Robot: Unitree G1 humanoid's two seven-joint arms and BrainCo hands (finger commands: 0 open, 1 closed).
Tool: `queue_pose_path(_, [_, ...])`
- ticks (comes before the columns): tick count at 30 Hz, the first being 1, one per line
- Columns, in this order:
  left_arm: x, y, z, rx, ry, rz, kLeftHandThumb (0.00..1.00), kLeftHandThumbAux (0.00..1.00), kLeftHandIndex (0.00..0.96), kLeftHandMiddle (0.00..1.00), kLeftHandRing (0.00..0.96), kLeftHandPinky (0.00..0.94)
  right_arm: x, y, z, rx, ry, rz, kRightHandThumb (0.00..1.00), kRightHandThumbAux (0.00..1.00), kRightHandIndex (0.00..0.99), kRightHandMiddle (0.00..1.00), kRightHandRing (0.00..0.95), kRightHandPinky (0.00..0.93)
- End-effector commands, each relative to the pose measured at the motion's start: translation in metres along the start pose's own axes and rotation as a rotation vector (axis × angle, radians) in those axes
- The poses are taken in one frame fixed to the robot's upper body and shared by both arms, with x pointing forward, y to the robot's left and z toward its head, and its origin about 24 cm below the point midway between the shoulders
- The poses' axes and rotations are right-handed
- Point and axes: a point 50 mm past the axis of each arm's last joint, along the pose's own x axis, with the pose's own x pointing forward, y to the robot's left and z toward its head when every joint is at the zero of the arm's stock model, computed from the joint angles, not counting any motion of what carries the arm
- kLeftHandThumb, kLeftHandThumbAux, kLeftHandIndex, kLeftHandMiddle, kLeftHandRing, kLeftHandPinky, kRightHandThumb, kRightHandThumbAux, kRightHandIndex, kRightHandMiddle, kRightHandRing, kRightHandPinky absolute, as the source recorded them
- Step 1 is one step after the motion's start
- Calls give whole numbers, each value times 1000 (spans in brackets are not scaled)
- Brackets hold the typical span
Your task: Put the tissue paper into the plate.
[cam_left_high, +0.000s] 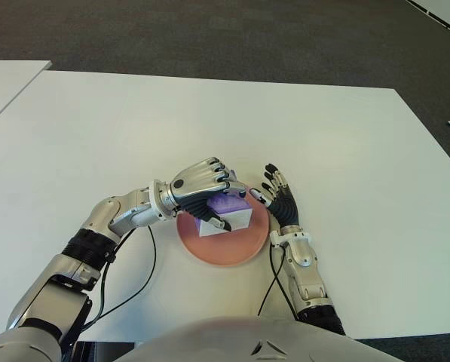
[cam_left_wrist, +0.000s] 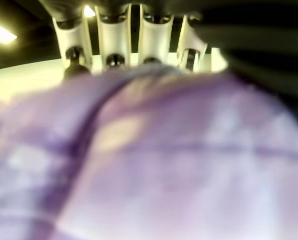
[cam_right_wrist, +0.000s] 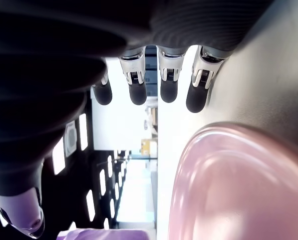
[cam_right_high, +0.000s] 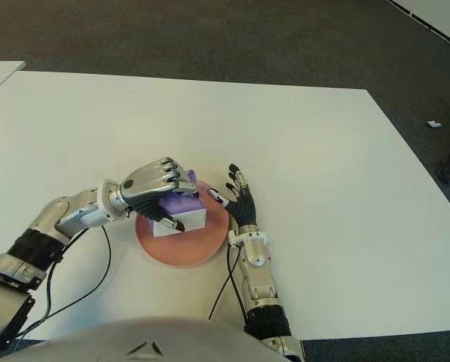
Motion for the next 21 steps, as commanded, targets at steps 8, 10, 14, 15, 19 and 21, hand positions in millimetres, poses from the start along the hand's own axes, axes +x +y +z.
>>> queue_pose_path(8, [-5, -14, 1, -93, 63, -179, 283, 632, 207, 260, 230, 205, -19, -2, -33, -22, 183, -14, 0, 696, 25, 56, 32, 58])
queue_pose_path(10, [-6, -15, 0, -100, 82, -197, 193, 623, 136, 176, 151, 138, -19, -3, -33, -22, 184, -15, 0, 704, 29, 58, 37, 64])
queue_pose_path(14, [-7, -16, 0, -105, 104, -204, 121, 622, 85, 122, 102, 98, -19, -4, -34, -21, 184, -16, 0, 711, 31, 59, 40, 63])
queue_pose_path(15, [-7, -16, 0, -105, 108, -204, 103, 622, 74, 114, 94, 93, -19, -4, -34, -21, 184, -16, 0, 712, 30, 58, 40, 60])
queue_pose_path(19, [-7, -15, 0, -109, 119, -200, 68, 622, 56, 100, 83, 92, -19, -5, -34, -21, 180, -11, 0, 710, 27, 56, 36, 53])
queue_pose_path(21, [-7, -14, -1, -111, 124, -197, 58, 621, 51, 97, 82, 94, -19, -6, -35, -23, 179, -8, 0, 708, 25, 54, 34, 51])
